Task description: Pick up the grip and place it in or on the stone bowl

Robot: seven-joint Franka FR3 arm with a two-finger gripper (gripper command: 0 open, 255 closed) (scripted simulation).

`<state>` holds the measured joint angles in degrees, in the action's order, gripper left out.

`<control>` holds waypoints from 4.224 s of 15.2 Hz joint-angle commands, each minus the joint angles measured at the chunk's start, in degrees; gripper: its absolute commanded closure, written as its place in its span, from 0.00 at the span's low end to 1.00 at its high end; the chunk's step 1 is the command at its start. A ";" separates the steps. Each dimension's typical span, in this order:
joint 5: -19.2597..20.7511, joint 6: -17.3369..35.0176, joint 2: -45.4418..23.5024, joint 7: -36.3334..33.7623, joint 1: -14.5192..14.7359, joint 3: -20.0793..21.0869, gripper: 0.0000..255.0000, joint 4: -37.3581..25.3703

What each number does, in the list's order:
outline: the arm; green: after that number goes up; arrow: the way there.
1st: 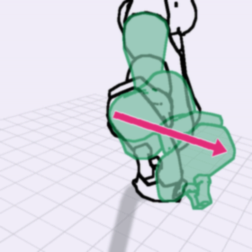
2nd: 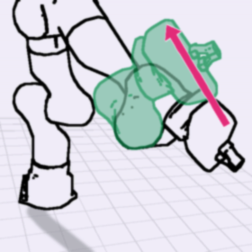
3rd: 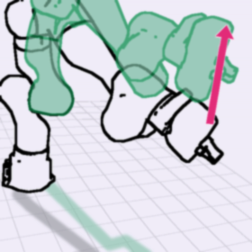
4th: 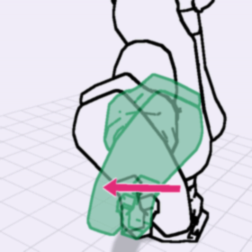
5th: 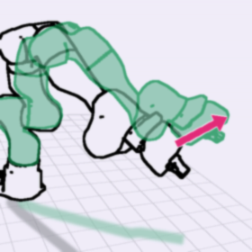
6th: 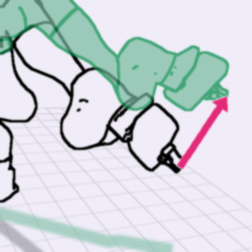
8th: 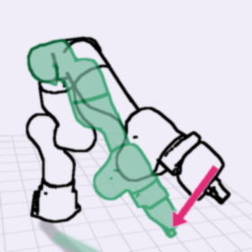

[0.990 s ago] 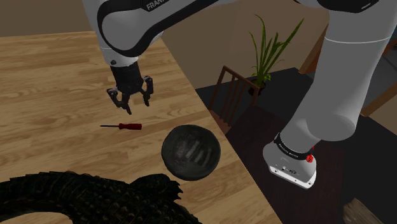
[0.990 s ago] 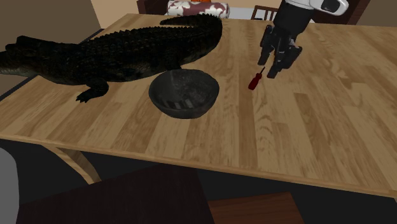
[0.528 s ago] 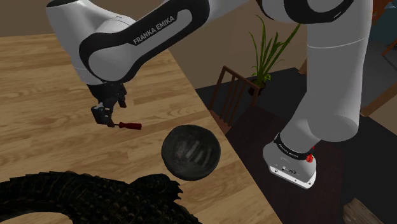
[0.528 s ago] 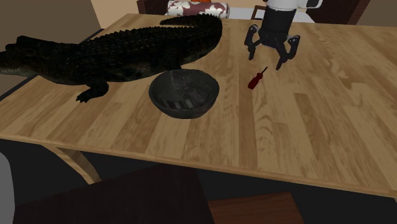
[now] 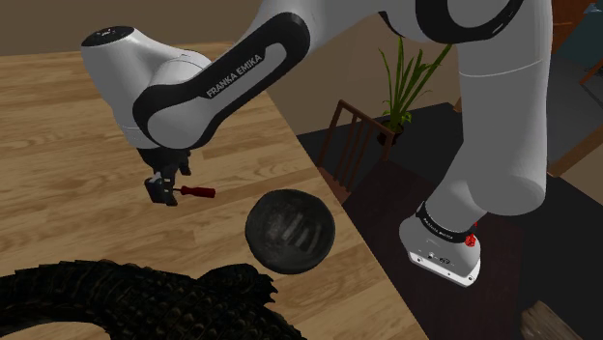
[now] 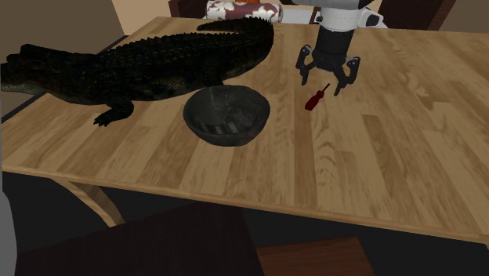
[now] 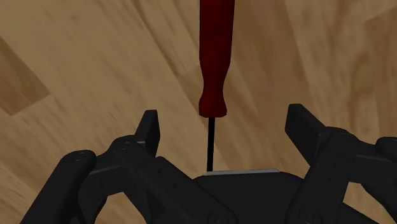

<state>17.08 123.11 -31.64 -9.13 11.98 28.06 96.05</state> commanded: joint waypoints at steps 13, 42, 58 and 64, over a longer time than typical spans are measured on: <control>0.18 0.33 -0.35 -0.03 0.07 -0.12 1.00 -0.03; -4.15 -15.32 6.66 2.75 -0.82 2.37 1.00 -9.47; -19.06 -10.54 34.79 5.95 -5.27 6.09 1.00 19.37; -27.53 -10.88 49.33 8.46 -2.47 5.27 1.00 31.68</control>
<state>-8.61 112.32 14.47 -1.46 8.84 33.77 124.95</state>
